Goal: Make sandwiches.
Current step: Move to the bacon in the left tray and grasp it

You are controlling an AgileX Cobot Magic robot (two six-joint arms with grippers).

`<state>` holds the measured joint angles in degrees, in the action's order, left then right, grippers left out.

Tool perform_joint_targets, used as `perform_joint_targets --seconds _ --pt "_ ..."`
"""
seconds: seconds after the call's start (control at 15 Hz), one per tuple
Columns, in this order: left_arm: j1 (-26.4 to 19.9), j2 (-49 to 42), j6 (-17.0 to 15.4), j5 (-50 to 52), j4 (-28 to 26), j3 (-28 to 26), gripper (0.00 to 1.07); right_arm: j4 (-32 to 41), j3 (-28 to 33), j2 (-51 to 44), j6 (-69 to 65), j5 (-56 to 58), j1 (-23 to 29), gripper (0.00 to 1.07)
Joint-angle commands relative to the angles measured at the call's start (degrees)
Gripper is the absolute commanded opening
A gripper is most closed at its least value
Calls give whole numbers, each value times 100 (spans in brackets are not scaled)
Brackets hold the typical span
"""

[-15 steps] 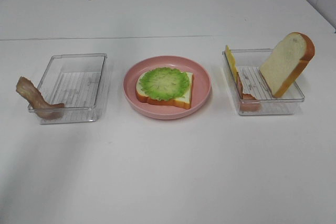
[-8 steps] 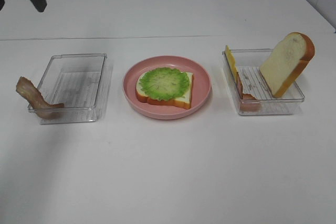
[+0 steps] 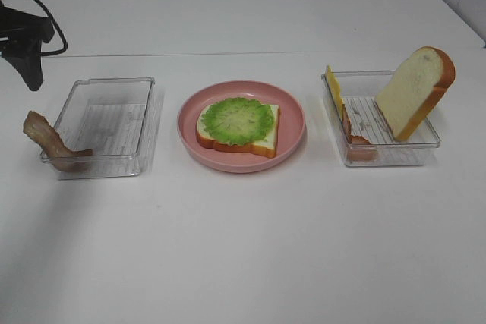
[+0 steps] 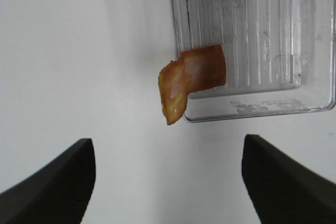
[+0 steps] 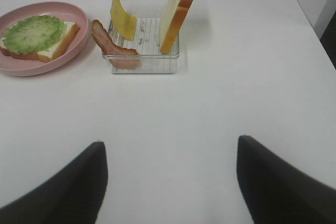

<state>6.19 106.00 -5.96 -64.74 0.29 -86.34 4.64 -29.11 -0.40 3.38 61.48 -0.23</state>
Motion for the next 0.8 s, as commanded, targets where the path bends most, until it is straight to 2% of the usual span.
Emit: perform_joint_targets --seconds 0.07,0.4,0.67,0.8 --pt "-23 -29 -52 367 11 269 74 23 11 -29 40 -74 -46 67" --pt "-23 -11 -46 1043 46 831 74 23 11 -29 40 -74 -46 67" --pt "-23 367 -372 1358 -29 859 74 29 11 -29 40 -74 -46 67" --pt "-23 556 -372 1518 -338 848 74 34 11 -29 40 -74 -46 67"
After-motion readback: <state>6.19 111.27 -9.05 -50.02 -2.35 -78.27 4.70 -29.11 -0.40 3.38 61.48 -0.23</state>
